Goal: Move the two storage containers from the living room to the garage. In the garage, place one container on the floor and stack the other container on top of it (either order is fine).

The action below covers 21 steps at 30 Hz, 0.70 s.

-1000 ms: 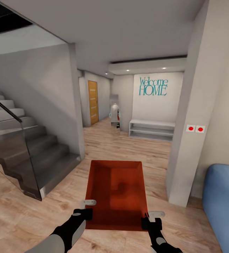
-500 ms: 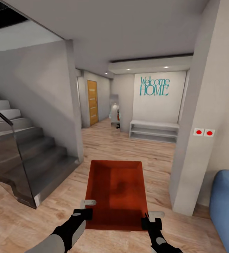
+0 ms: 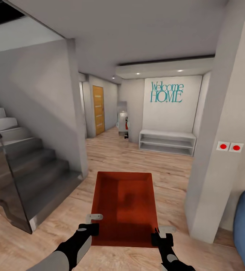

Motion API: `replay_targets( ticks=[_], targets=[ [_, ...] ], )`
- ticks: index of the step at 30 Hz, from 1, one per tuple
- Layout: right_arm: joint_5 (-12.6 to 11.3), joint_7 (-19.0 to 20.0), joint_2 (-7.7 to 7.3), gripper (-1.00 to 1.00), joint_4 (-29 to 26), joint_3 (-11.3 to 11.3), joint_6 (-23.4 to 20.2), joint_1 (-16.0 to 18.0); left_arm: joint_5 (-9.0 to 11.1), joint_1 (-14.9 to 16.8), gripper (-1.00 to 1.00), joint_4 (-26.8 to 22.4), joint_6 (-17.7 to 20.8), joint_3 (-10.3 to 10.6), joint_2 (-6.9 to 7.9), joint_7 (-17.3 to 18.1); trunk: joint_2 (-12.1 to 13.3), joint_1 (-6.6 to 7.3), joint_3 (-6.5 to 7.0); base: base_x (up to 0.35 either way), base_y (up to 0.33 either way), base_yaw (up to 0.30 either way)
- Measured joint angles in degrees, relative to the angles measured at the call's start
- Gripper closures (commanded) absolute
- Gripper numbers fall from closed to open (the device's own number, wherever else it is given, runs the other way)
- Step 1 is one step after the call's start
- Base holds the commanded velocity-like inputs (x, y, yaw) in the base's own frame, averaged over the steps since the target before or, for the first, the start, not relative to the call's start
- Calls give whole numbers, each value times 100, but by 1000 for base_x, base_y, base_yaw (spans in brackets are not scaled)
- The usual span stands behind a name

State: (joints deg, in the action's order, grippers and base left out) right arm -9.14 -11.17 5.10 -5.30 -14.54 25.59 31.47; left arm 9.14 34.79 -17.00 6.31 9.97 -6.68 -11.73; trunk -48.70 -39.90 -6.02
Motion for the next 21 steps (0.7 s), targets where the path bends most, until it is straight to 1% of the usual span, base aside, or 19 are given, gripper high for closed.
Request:
replay_targets(
  ticks=[21],
  targets=[
    [4,0,0,100,-4,2,-5,0,0,0,100,0,0,-2,0,0,0,0,0,322,0,0]
  ],
)
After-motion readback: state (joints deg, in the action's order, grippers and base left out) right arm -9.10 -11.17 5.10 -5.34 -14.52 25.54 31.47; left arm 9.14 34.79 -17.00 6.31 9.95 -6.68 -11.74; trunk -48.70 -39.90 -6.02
